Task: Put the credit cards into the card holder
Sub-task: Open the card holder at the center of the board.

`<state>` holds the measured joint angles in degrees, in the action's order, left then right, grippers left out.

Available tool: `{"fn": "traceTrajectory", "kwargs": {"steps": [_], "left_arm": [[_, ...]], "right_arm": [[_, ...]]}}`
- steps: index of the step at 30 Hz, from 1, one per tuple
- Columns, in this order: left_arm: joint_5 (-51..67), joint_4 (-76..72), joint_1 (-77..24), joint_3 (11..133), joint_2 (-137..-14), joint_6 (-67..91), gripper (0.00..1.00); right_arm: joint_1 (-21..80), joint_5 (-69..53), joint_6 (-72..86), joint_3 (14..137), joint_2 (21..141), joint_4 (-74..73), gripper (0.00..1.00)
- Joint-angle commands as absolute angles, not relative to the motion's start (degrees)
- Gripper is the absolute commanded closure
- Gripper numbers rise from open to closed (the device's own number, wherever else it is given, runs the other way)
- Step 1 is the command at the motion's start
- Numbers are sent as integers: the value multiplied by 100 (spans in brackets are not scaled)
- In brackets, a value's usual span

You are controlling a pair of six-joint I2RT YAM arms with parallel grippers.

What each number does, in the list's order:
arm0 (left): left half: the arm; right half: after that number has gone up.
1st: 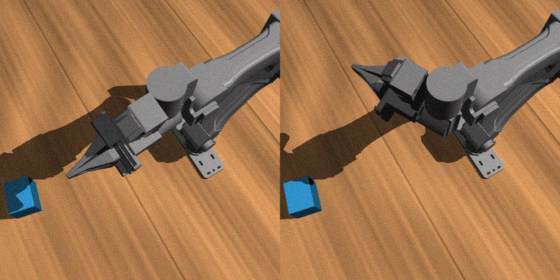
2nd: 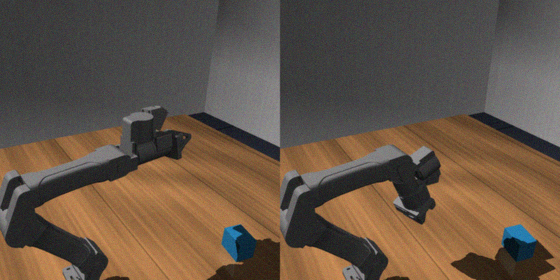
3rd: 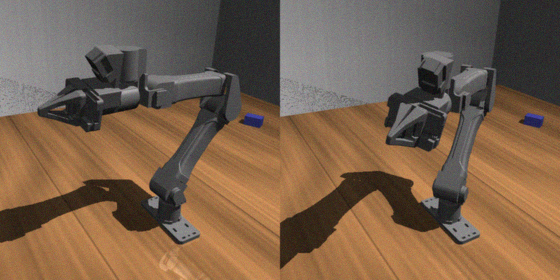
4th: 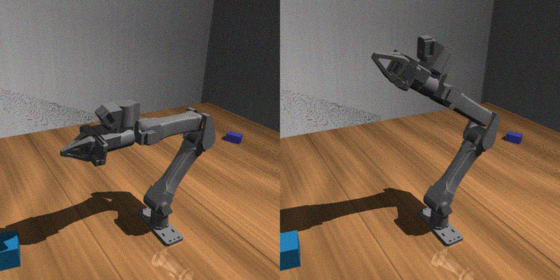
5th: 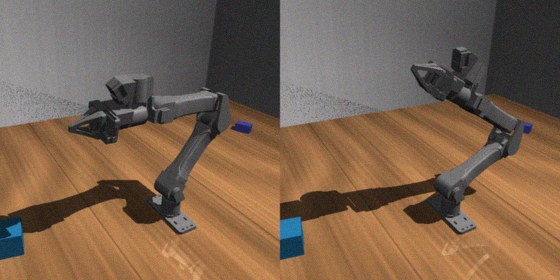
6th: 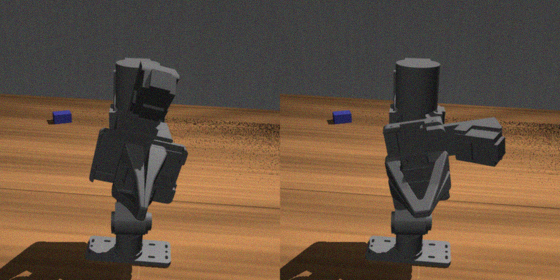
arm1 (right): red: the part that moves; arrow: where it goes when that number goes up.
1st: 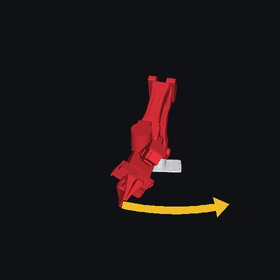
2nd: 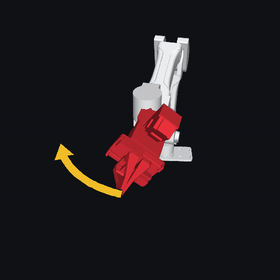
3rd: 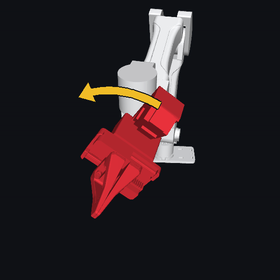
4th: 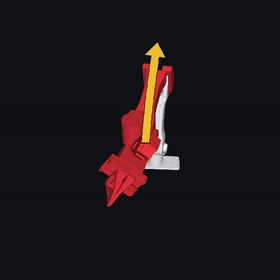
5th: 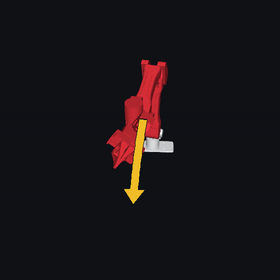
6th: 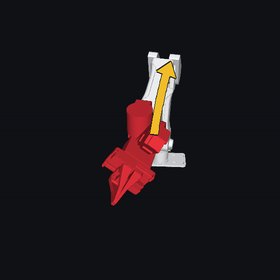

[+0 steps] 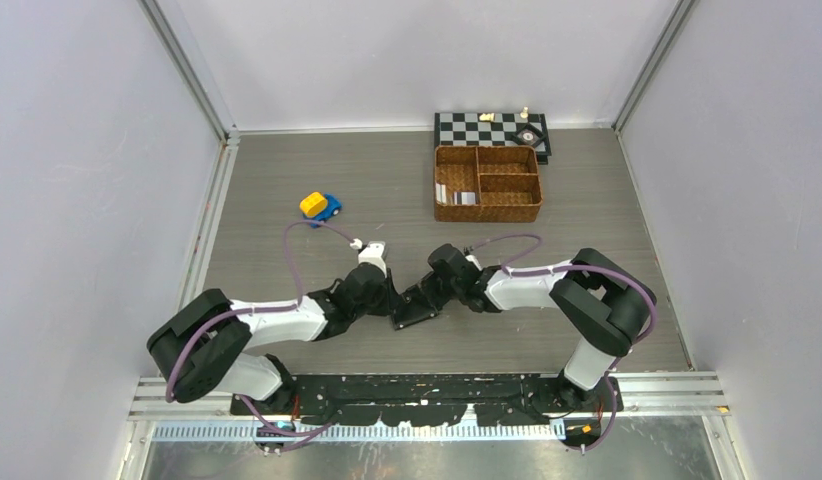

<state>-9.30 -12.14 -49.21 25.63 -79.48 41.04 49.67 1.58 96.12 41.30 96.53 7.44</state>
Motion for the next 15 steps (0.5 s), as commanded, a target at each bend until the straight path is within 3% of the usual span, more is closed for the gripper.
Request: {"fn": "traceTrajectory", "kwargs": {"steps": [1,15], "left_arm": [[-333,-602,-5300,2177,-8266,3967,94],[-460,-665,-5611,2265,-8380,3765,94]], "right_arm": [[5022,698,9918,4438,9524,710,99],[5113,1051,10133,4817,9512,325,99]]}}
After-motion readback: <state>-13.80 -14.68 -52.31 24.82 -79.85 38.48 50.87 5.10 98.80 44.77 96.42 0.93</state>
